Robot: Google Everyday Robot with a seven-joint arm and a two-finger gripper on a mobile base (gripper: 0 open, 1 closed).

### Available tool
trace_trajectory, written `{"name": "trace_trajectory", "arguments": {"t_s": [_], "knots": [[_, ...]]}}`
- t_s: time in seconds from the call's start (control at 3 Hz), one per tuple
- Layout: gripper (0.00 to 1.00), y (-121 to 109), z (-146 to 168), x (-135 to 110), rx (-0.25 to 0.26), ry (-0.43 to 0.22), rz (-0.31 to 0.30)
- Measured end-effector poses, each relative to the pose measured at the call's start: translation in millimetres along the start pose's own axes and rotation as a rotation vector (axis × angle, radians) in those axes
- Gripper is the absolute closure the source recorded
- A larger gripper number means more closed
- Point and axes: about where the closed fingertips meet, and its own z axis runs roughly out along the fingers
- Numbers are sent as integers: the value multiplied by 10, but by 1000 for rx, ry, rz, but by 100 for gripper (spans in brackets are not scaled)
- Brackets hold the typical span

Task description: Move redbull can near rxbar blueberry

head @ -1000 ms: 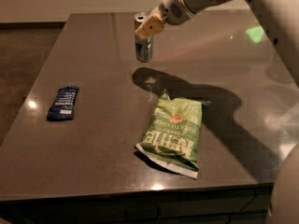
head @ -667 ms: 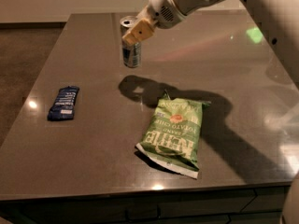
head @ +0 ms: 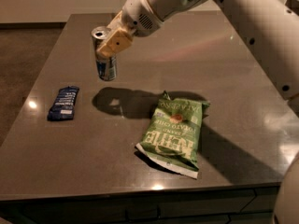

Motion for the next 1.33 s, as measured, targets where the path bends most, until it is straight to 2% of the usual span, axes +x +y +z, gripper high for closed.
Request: {"name": "trace_trajectory", "arguments": {"t_s": [0.33, 0.67, 1.0, 1.33], "knots": [[100, 147, 227, -29, -77, 0, -22], [100, 337, 452, -42, -122, 15, -32], [100, 446, 587, -100, -134, 22, -46], [85, 482, 717, -122, -132, 40, -50]]}}
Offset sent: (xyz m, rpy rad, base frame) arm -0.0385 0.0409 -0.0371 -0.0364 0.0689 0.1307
